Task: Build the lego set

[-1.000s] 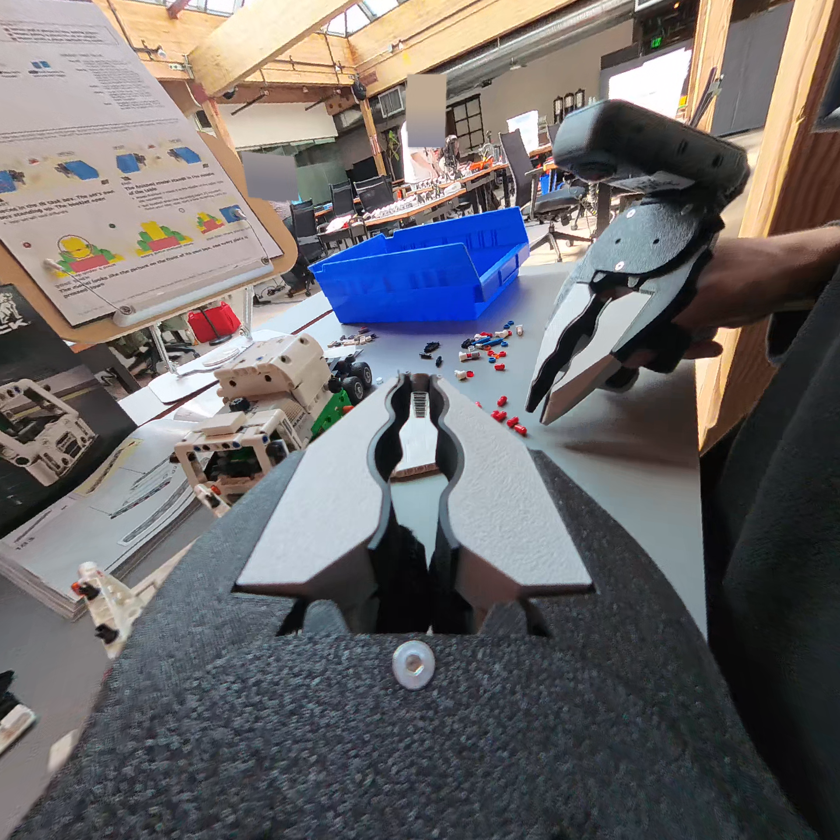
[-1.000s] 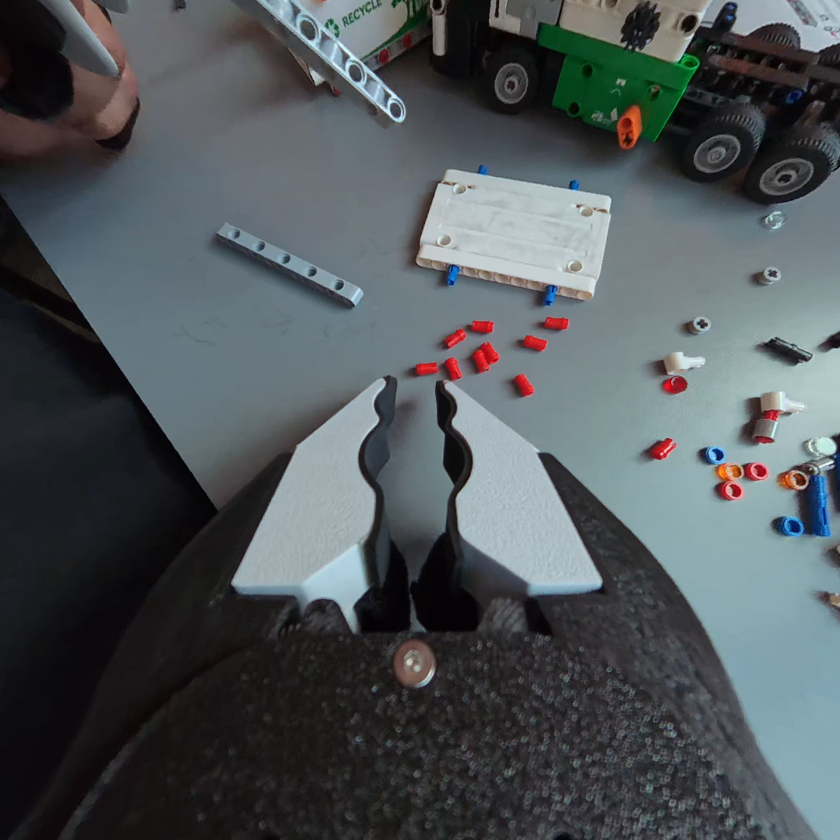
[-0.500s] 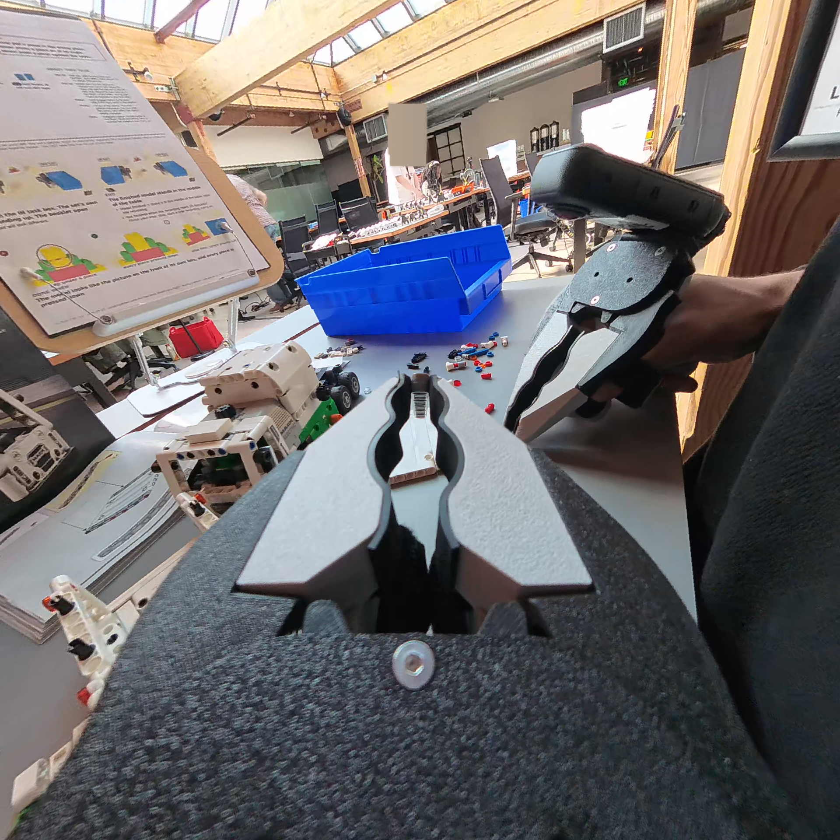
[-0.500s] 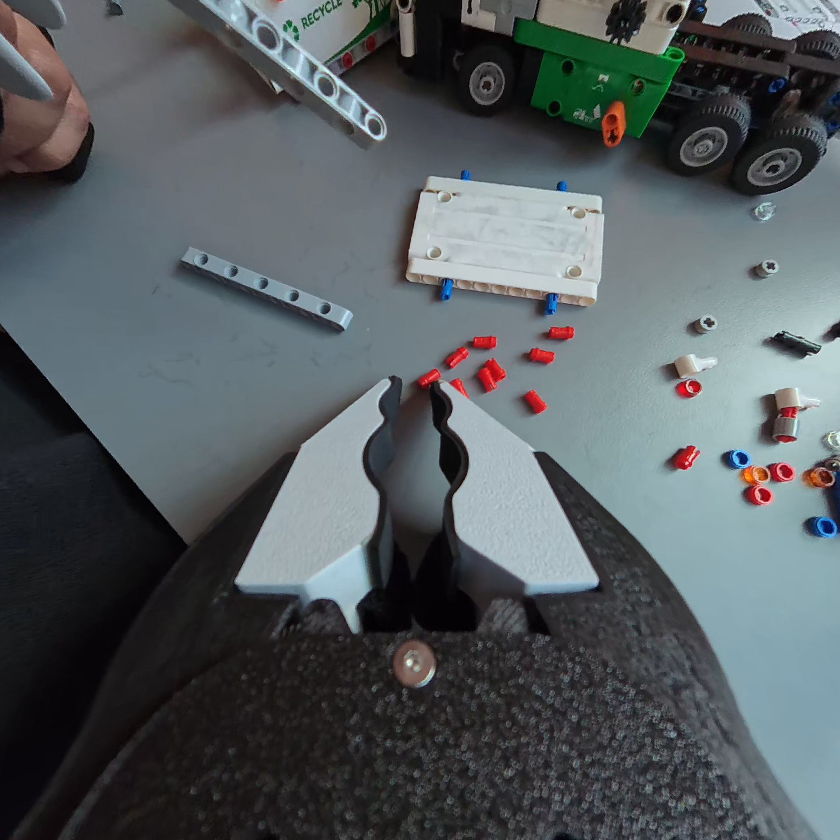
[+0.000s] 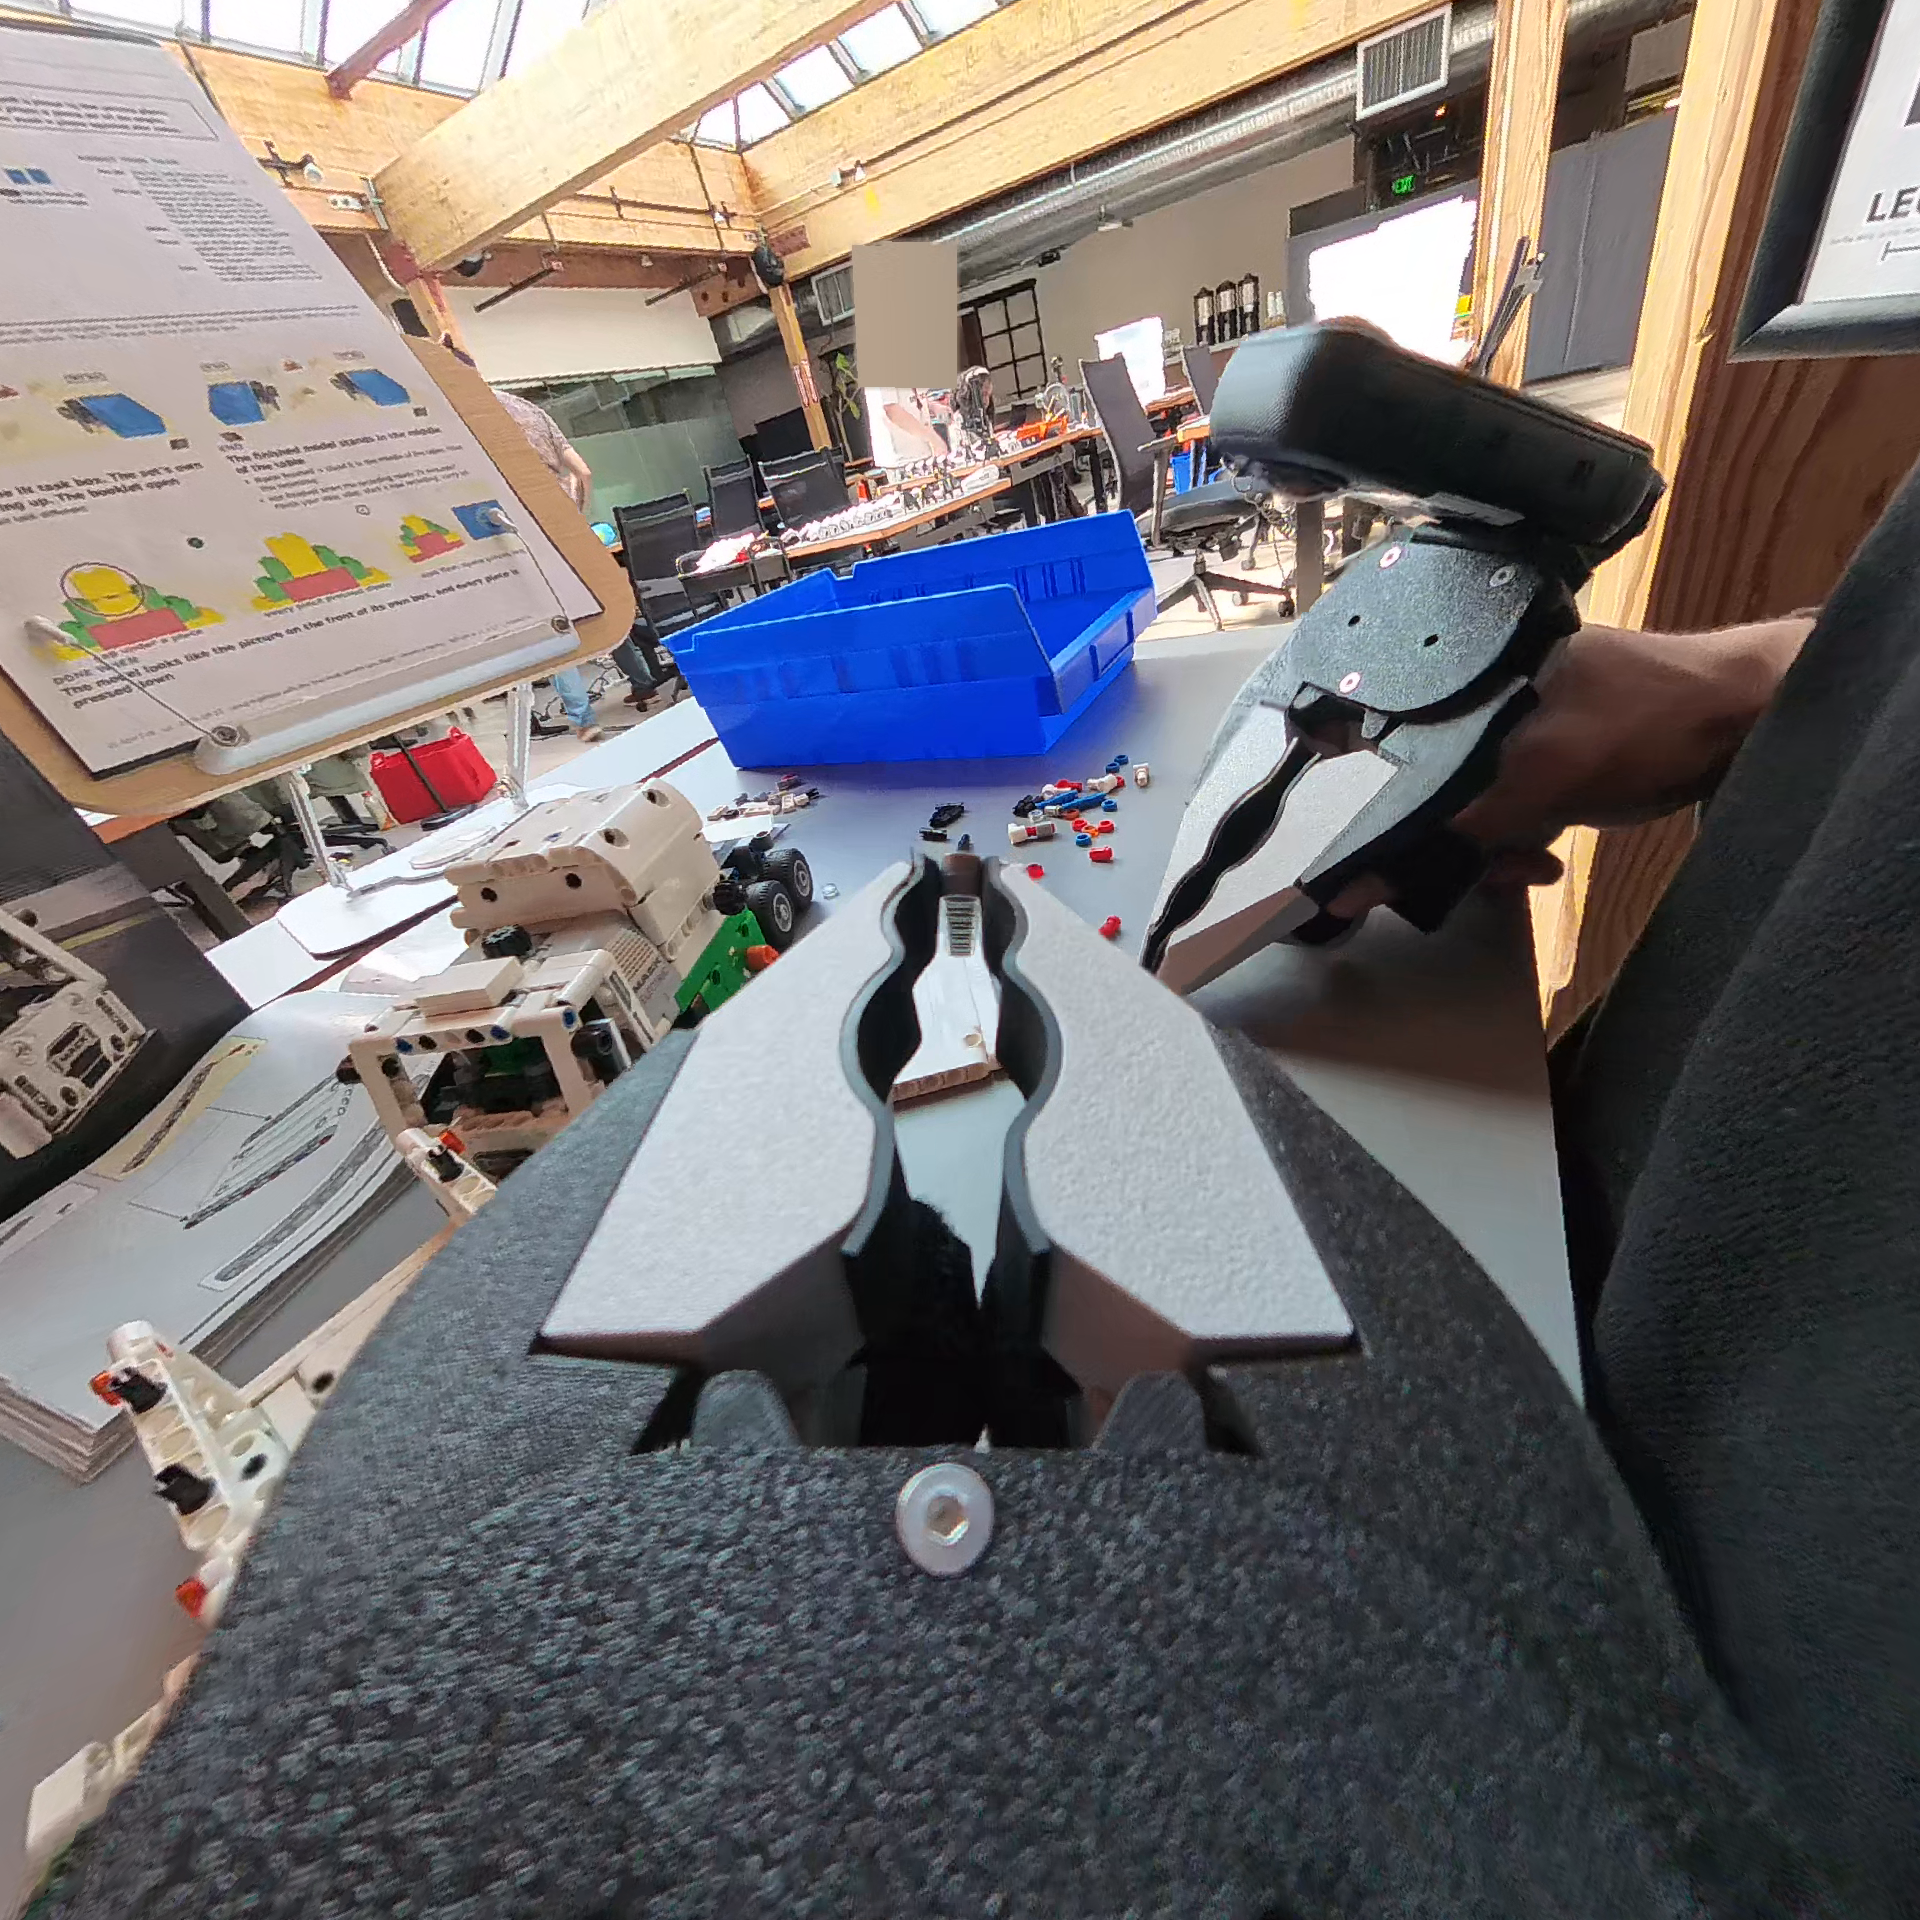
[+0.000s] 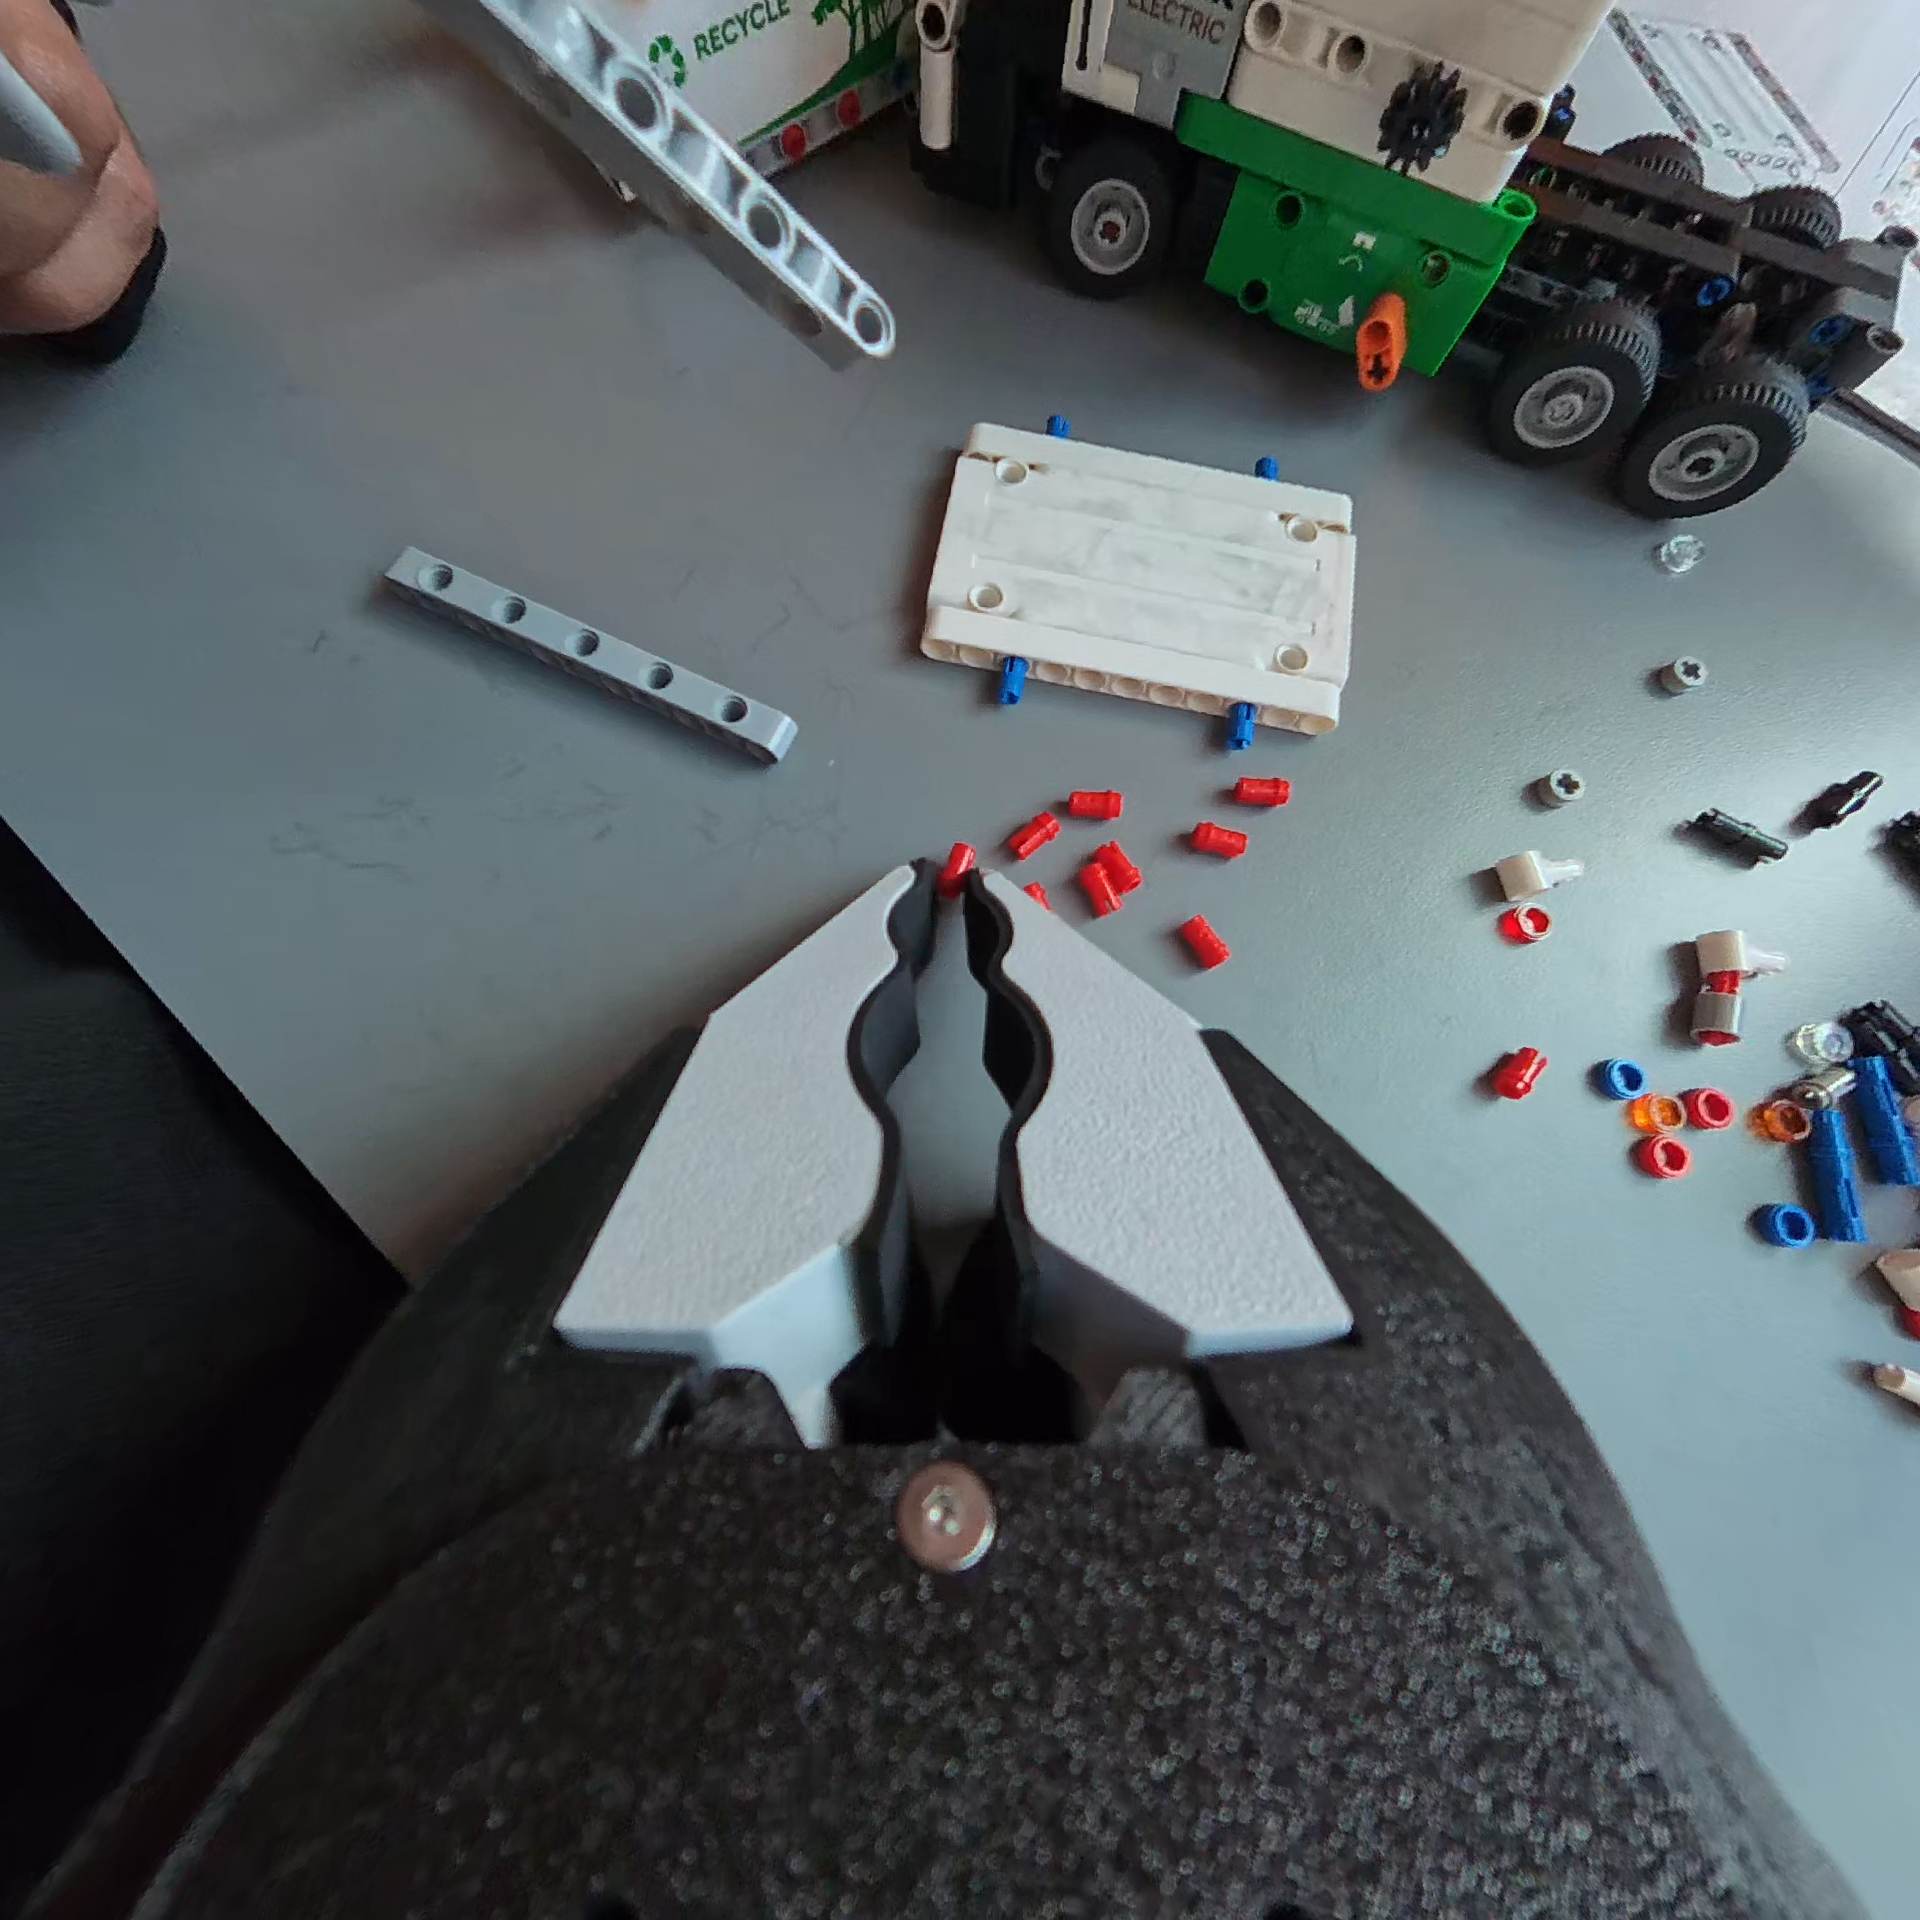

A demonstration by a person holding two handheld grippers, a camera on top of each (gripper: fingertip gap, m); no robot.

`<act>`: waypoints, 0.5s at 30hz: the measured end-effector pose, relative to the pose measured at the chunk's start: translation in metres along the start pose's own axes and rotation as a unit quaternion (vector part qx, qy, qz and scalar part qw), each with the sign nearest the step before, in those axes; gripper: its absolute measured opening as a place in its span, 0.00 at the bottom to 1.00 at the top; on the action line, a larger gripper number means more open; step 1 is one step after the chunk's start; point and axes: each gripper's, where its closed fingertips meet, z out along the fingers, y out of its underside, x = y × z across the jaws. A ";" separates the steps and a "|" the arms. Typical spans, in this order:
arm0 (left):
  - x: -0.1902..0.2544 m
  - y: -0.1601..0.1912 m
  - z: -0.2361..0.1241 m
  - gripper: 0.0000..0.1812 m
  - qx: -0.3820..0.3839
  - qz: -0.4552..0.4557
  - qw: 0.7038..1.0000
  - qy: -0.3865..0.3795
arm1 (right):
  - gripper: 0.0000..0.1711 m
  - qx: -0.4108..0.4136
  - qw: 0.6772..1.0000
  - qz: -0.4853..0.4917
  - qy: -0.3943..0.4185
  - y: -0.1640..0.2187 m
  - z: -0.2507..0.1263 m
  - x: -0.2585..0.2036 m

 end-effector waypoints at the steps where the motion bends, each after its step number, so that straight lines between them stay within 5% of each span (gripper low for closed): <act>1: 0.001 0.001 0.000 0.03 -0.003 0.004 1.000 0.003 | 0.02 0.011 1.000 -0.008 -0.010 -0.007 -0.004 -0.002; 4: 0.004 0.006 0.003 0.03 -0.018 0.026 0.999 0.011 | 0.02 0.078 0.988 -0.057 -0.122 -0.053 -0.030 -0.031; 7: 0.006 0.012 0.006 0.03 -0.035 0.067 0.997 0.008 | 0.02 0.121 0.957 -0.218 -0.145 -0.089 -0.049 -0.046; 11: 0.012 0.028 0.010 0.03 -0.078 0.168 0.983 -0.017 | 0.02 0.074 0.905 -0.402 -0.119 -0.091 -0.033 -0.050; 15: 0.020 0.039 0.014 0.03 -0.102 0.243 0.964 -0.022 | 0.02 0.040 0.891 -0.423 -0.157 -0.083 -0.020 -0.060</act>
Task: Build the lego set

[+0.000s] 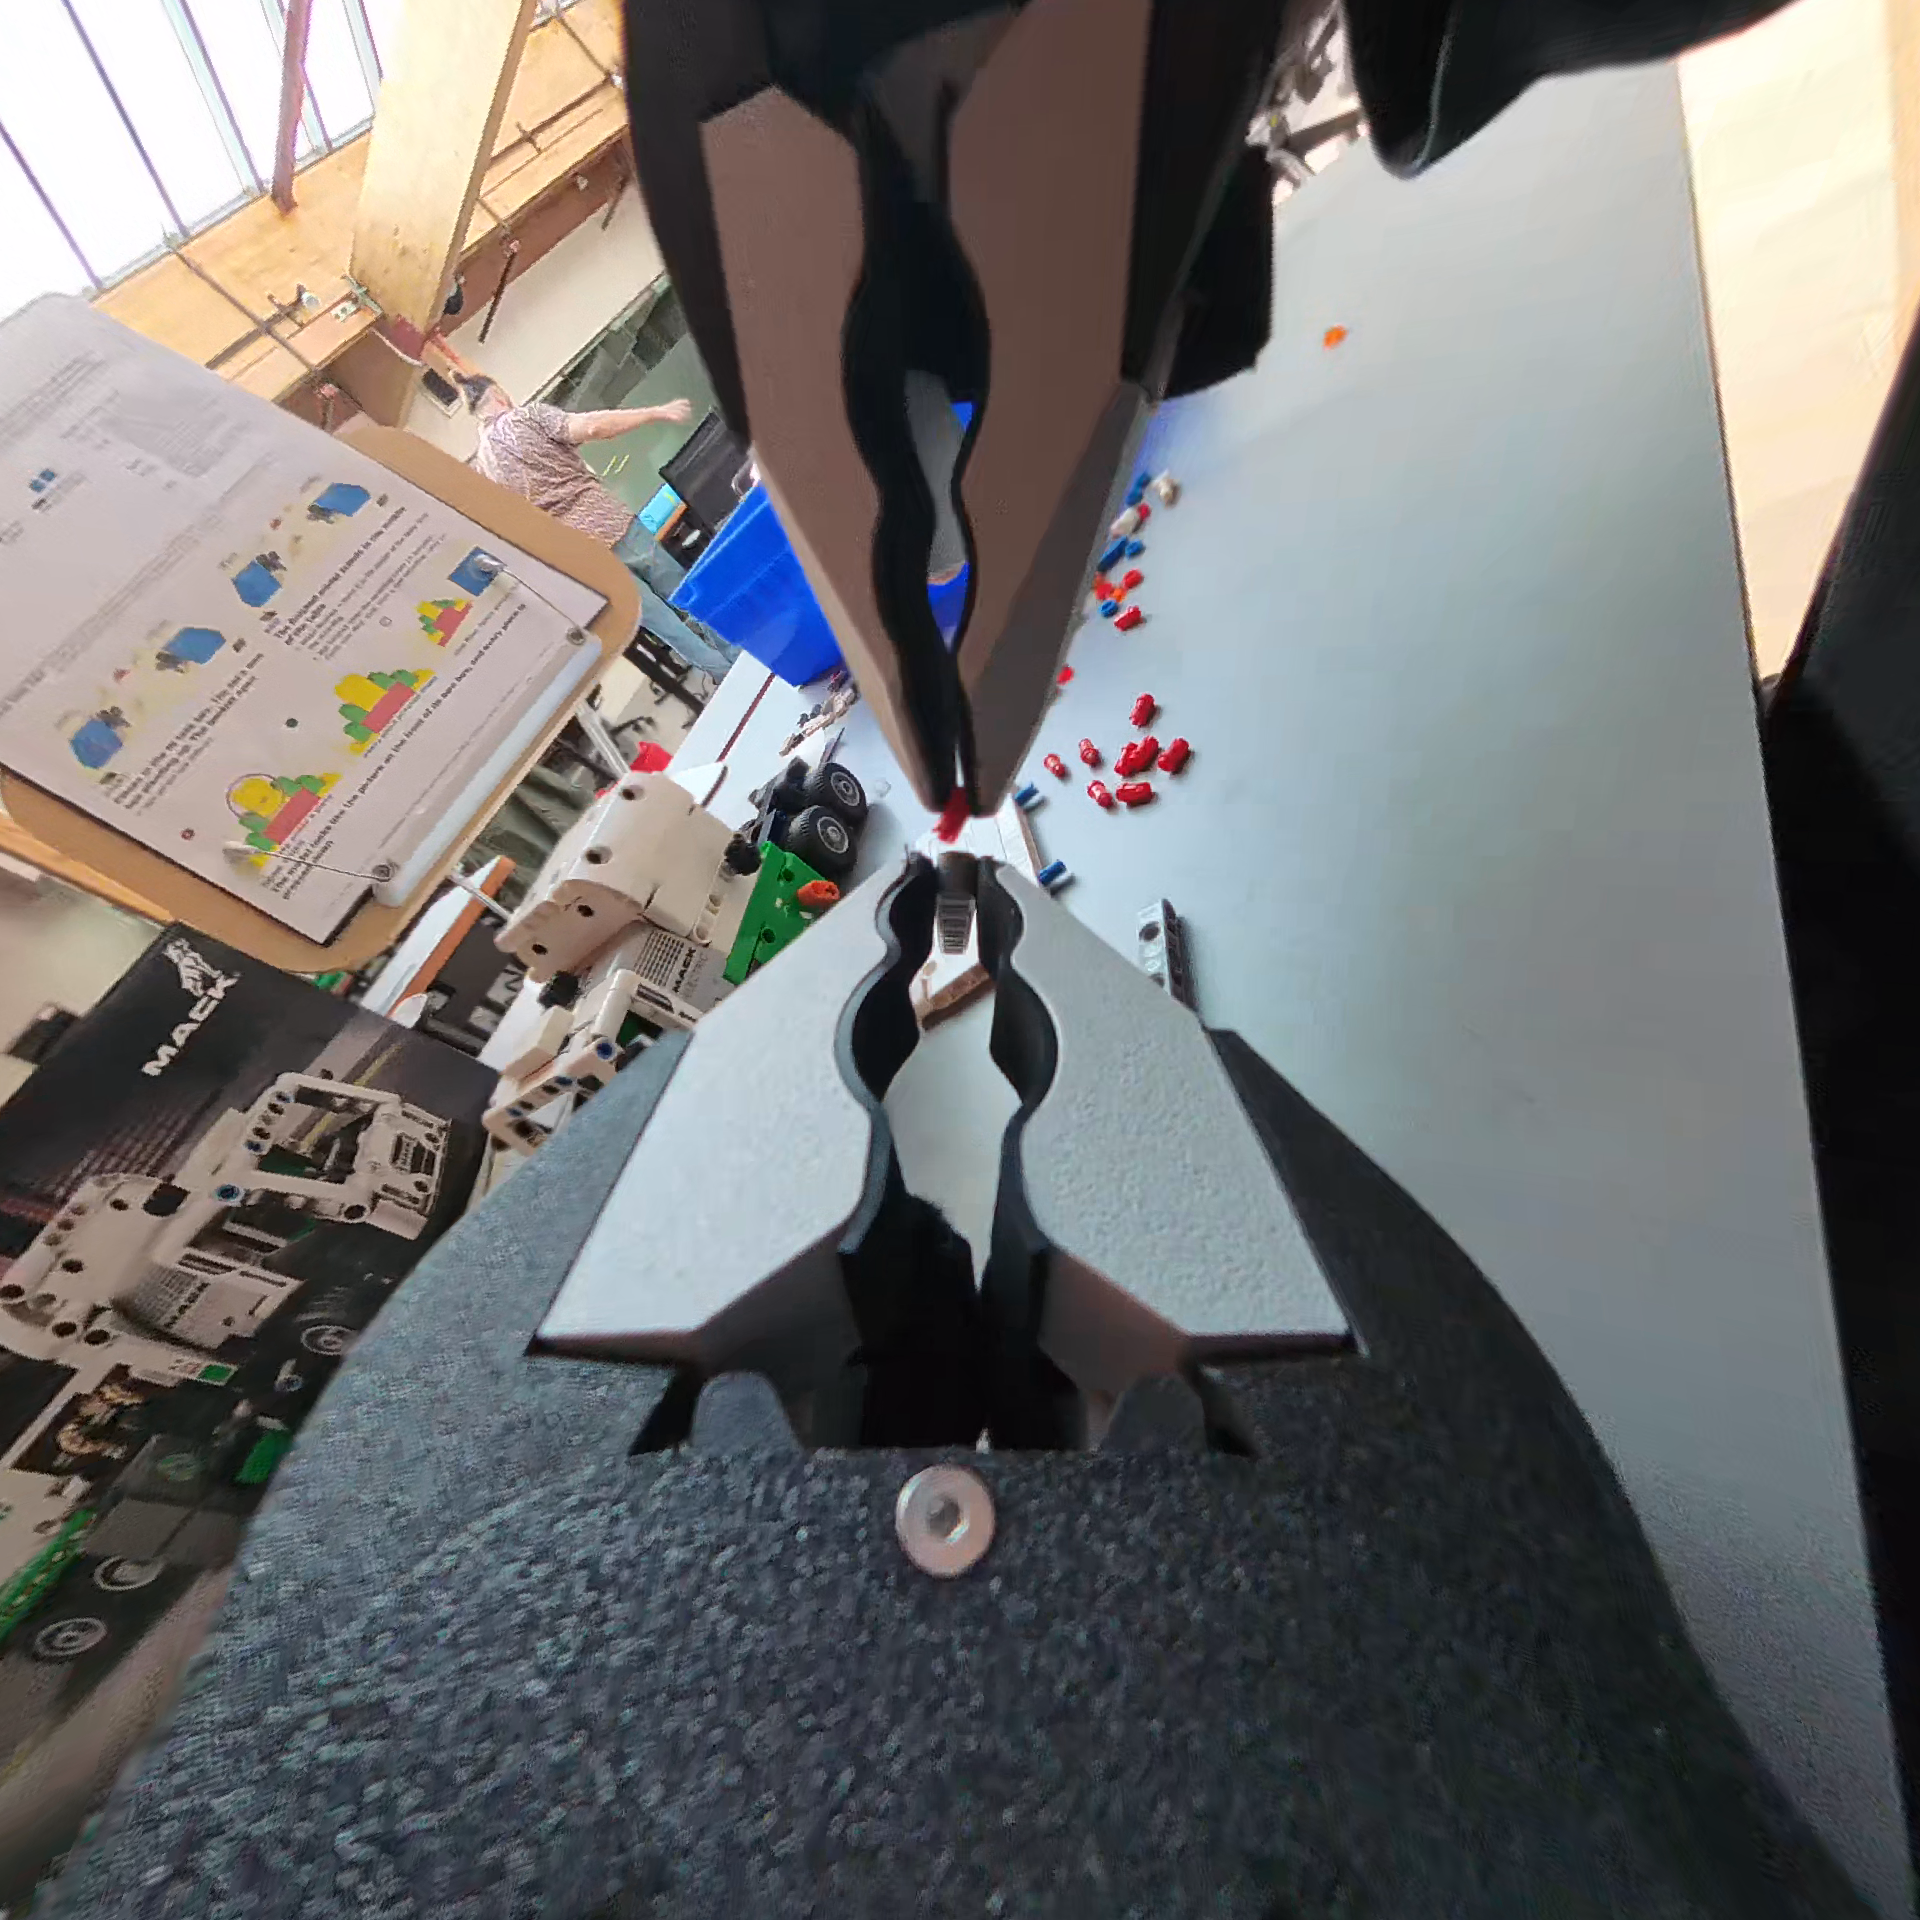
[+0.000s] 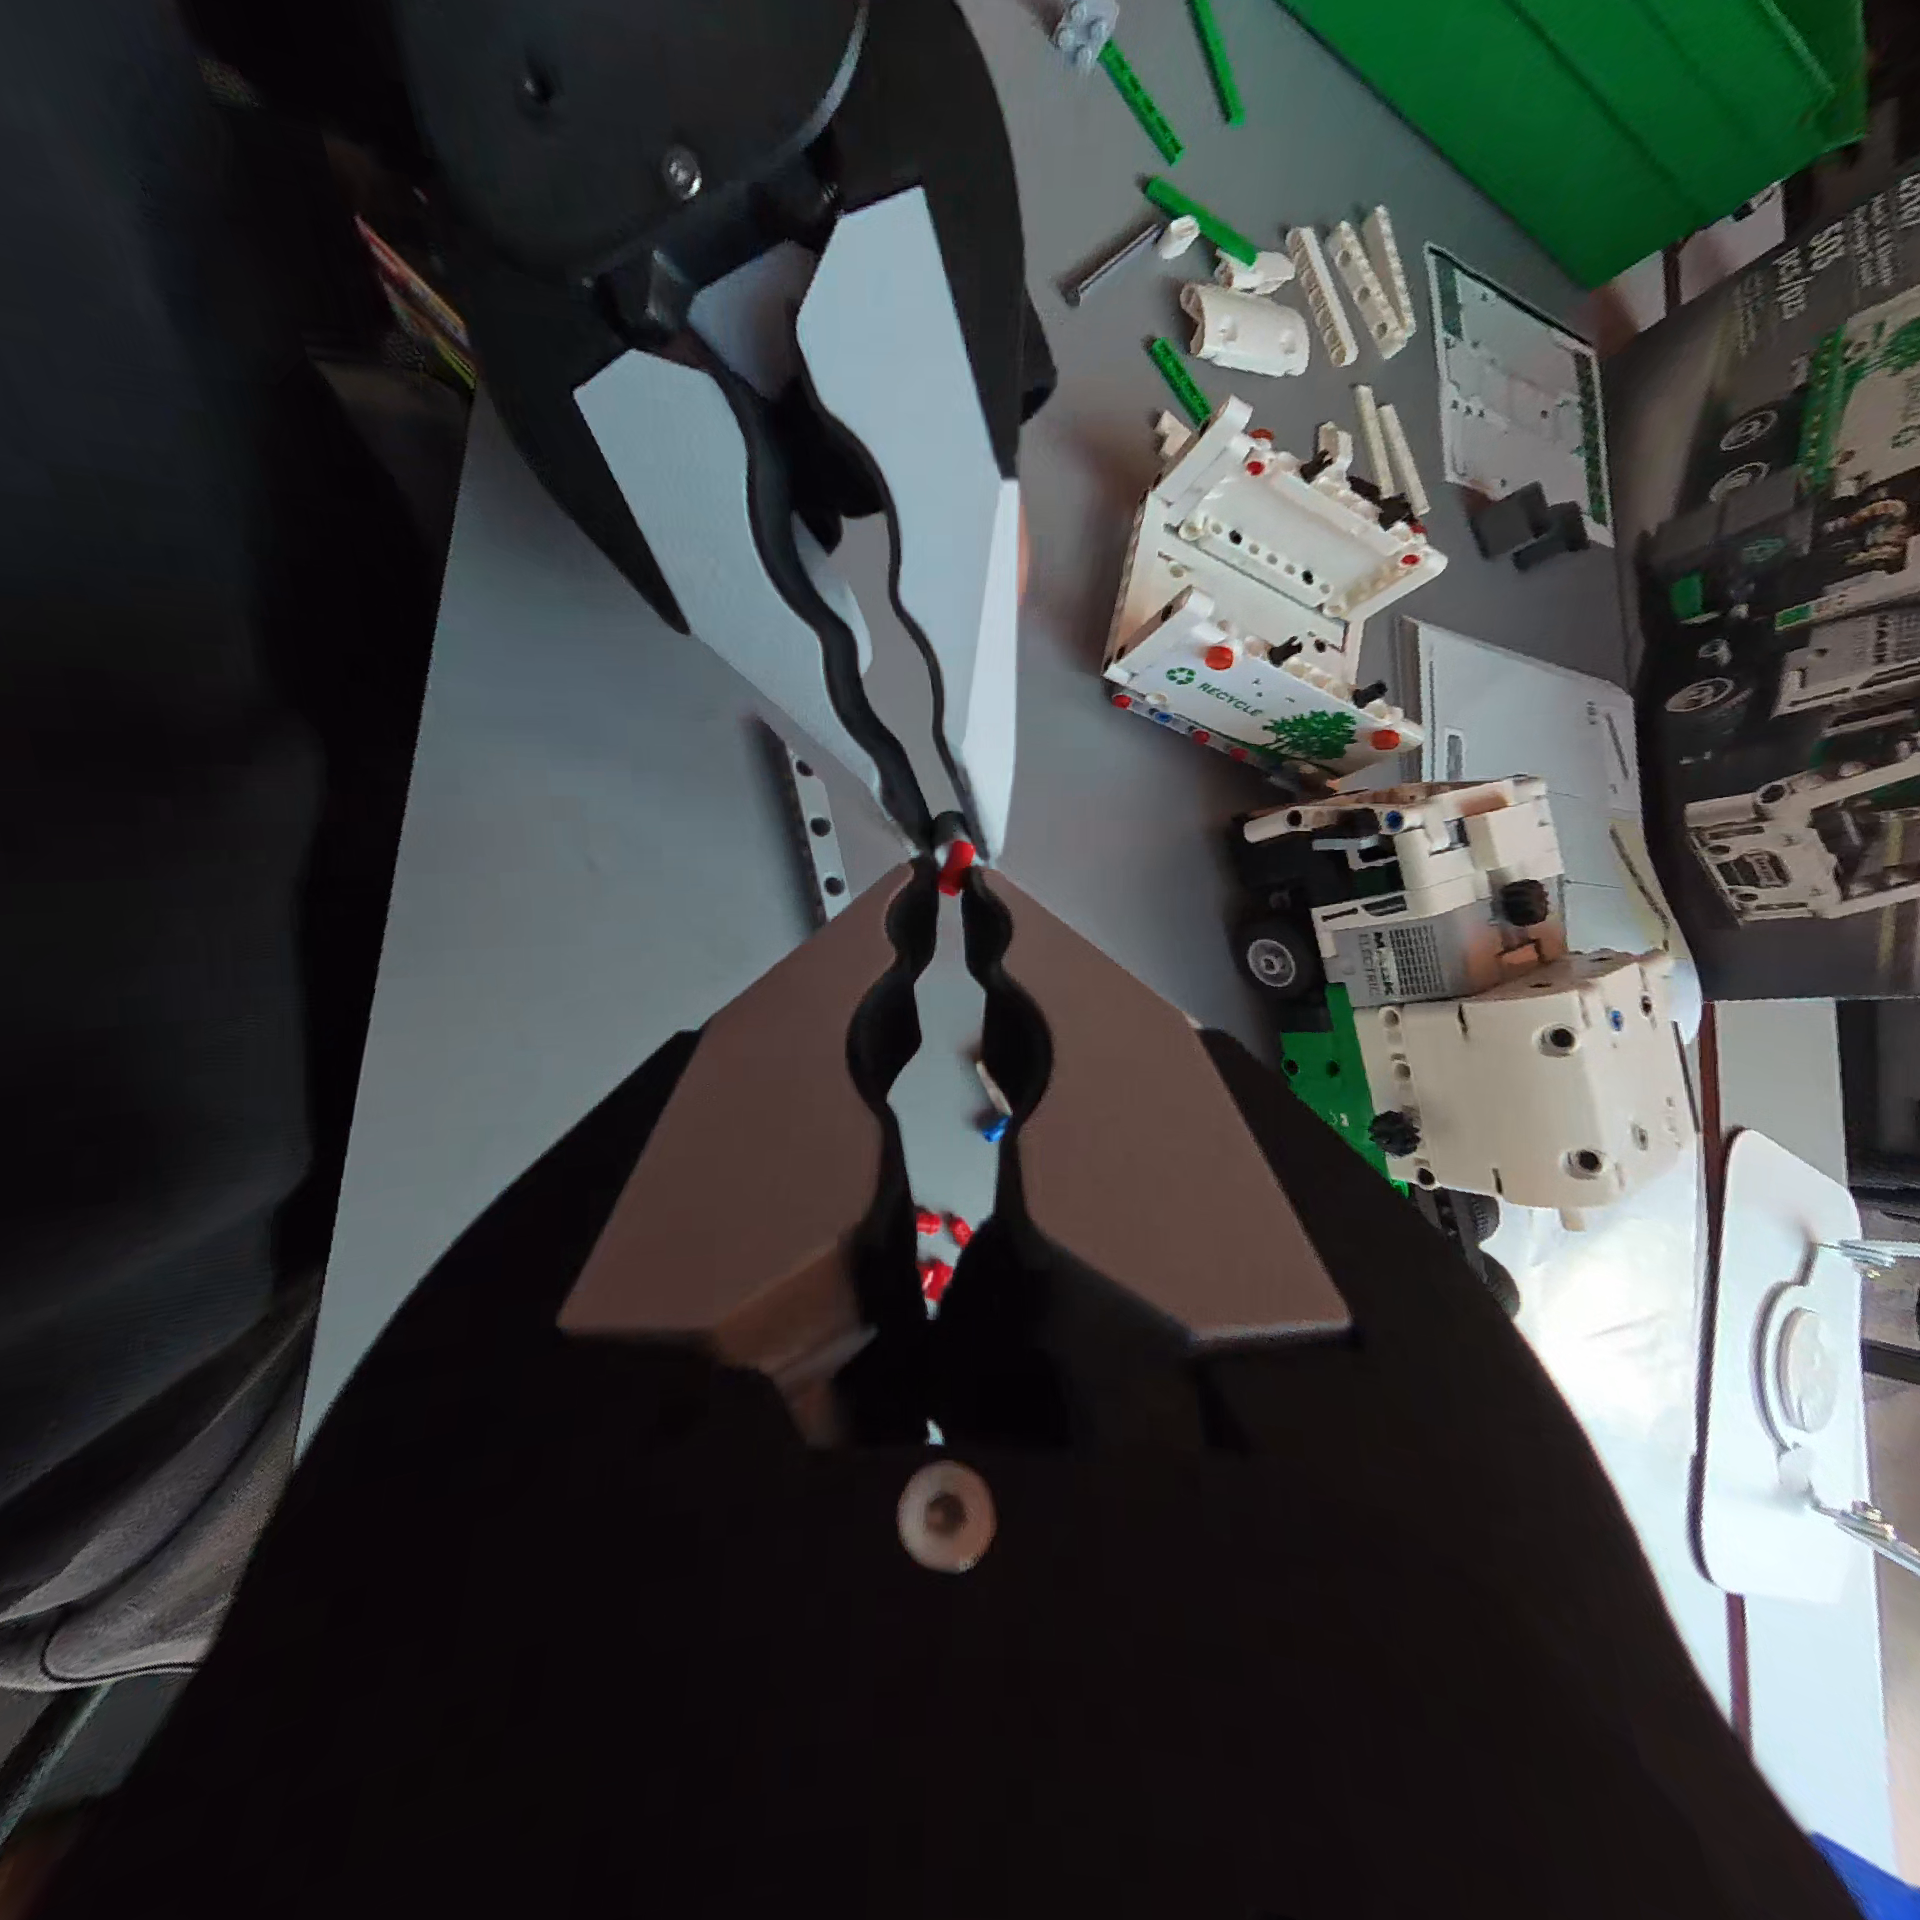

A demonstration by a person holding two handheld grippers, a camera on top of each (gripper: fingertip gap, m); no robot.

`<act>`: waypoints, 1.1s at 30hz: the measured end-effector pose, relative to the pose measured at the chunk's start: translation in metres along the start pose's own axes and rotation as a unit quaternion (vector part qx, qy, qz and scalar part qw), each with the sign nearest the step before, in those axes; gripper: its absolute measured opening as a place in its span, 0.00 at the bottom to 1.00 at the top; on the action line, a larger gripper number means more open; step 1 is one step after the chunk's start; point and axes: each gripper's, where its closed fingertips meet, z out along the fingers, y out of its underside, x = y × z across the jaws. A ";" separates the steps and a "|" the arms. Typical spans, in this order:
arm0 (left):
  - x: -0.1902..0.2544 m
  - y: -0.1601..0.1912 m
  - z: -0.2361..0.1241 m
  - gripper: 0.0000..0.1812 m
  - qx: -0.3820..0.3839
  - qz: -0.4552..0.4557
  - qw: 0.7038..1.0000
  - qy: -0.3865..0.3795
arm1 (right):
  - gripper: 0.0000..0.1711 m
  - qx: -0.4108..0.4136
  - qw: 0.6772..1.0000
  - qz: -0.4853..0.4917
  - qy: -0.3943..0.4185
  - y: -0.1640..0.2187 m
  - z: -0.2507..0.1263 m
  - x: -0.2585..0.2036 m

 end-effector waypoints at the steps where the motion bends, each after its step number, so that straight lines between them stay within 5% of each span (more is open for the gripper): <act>1: 0.002 0.001 0.001 0.03 -0.003 0.012 1.000 -0.002 | 0.02 -0.004 1.000 -0.002 -0.007 0.002 0.002 -0.001; 17: 0.014 0.015 0.008 0.03 -0.050 0.093 0.994 -0.002 | 0.02 -0.073 0.993 -0.079 -0.044 0.019 0.016 -0.010; 33: 0.017 0.027 0.014 0.03 -0.108 0.158 0.981 -0.024 | 0.02 -0.102 0.993 -0.017 -0.052 0.028 0.027 -0.010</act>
